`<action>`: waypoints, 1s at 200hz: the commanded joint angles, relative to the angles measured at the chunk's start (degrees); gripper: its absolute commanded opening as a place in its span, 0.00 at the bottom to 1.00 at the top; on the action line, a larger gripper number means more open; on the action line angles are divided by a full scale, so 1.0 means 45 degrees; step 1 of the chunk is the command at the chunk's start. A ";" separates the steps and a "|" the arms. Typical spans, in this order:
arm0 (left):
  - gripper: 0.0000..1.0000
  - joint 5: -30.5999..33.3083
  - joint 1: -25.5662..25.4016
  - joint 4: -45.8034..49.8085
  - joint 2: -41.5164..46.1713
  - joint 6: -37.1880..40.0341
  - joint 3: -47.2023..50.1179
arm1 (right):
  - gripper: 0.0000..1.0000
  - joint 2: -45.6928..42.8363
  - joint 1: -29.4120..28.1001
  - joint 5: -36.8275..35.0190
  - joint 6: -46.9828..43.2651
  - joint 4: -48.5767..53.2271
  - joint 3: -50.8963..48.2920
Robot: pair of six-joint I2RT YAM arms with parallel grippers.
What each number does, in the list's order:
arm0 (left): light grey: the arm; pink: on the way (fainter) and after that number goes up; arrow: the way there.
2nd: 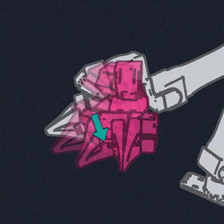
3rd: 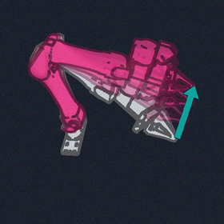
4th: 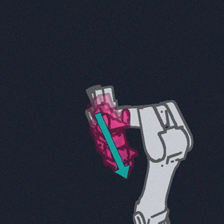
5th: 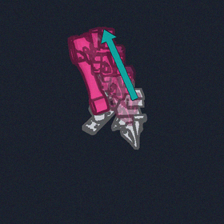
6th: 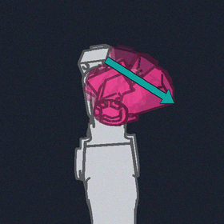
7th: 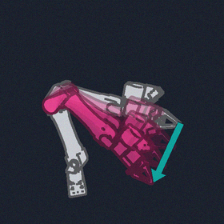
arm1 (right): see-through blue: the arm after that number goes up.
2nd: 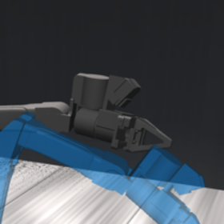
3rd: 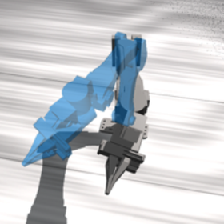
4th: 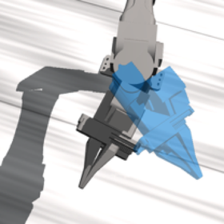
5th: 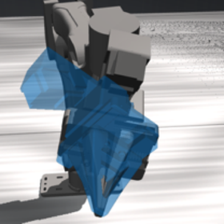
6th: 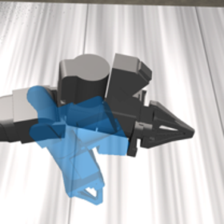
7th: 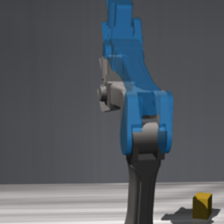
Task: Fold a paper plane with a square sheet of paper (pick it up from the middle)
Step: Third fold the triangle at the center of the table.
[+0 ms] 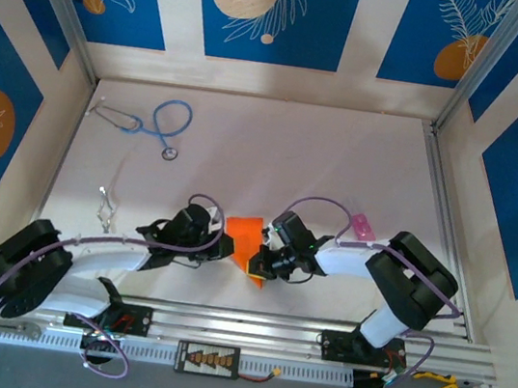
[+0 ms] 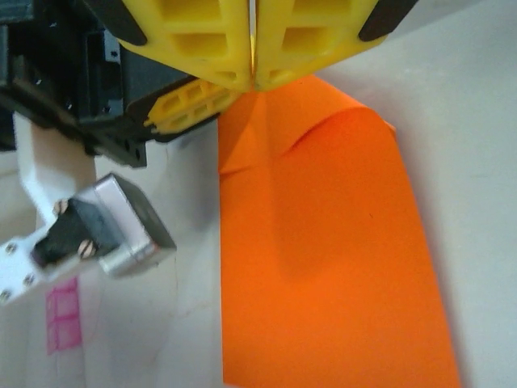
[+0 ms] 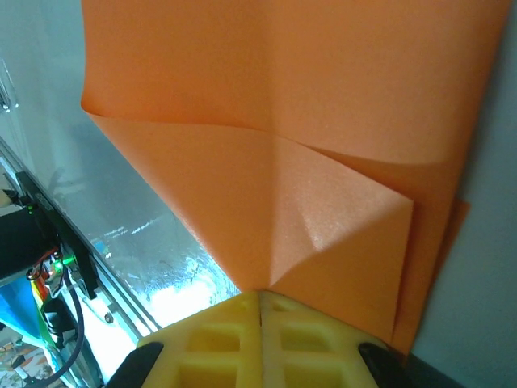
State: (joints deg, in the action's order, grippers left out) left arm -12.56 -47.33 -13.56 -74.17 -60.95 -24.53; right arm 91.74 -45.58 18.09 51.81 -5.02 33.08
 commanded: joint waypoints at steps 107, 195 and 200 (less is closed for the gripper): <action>0.05 0.1073 -0.0282 -0.0577 -0.3326 0.0013 -0.0261 | 0.02 0.0551 0.0330 -0.0259 0.0271 0.0250 -0.0378; 0.05 0.1331 0.1117 0.1379 -0.3054 0.0887 -0.0610 | 0.02 0.0349 0.0323 -0.0348 -0.0551 0.1065 -0.0473; 0.05 0.1309 0.1270 0.1449 -0.3031 0.0916 -0.0613 | 0.01 0.0367 0.0325 -0.0325 -0.0574 0.1103 -0.0445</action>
State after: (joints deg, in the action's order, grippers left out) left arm -13.32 -45.74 -16.36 -87.57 -59.64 -27.81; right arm 92.53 -44.42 18.02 51.05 -7.38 32.88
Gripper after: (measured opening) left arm 0.053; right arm 0.057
